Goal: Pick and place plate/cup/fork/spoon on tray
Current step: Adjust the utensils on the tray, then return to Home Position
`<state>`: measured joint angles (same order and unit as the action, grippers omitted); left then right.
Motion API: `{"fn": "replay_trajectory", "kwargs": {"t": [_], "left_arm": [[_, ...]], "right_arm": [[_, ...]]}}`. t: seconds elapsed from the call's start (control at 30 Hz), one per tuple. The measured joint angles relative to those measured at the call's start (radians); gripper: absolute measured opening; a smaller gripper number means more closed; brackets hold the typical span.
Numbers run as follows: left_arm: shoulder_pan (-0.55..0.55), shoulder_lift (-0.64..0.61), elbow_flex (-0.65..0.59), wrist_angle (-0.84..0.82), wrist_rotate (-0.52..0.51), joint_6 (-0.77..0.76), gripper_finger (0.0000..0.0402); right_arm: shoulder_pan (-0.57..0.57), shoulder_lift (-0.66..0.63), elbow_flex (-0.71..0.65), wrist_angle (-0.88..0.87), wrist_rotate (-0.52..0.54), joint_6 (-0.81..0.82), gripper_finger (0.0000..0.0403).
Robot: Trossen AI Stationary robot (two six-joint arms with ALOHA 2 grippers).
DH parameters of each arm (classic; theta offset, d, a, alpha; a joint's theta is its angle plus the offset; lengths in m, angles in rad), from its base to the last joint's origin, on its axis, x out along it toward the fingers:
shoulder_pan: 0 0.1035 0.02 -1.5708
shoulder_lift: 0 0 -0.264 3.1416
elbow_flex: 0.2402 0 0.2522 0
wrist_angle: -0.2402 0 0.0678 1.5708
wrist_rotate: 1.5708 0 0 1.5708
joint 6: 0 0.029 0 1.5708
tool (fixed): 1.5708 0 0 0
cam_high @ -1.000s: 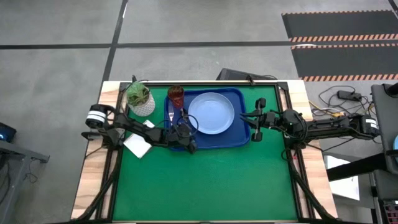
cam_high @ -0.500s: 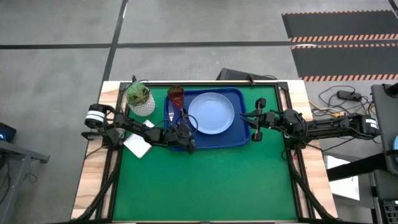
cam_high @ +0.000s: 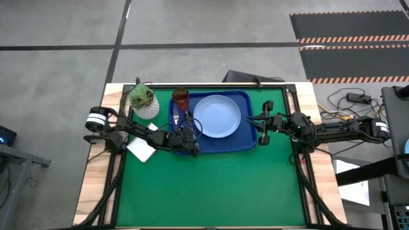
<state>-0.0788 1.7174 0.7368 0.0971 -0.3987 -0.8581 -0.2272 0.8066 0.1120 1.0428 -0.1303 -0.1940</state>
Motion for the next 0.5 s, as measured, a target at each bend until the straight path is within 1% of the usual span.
{"fn": "replay_trajectory", "kwargs": {"t": [0.2, 0.37, 0.5], "left_arm": [[0.0, -0.026, -0.004, -0.022, 0.027, 0.005, 0.0], [0.0, -0.076, -0.005, -0.119, 0.035, 0.001, 0.0], [0.0, -0.101, -0.004, -0.14, 0.033, 0.001, 0.0]], "right_arm": [[0.0, 0.0, 0.0, 0.0, 0.0, 0.0, 0.0043], [0.0, 0.0, 0.0, -0.003, 0.0, 0.0, 0.0043], [0.0, 0.0, 0.001, -0.006, 0.0, -0.004, 0.0043]]}}
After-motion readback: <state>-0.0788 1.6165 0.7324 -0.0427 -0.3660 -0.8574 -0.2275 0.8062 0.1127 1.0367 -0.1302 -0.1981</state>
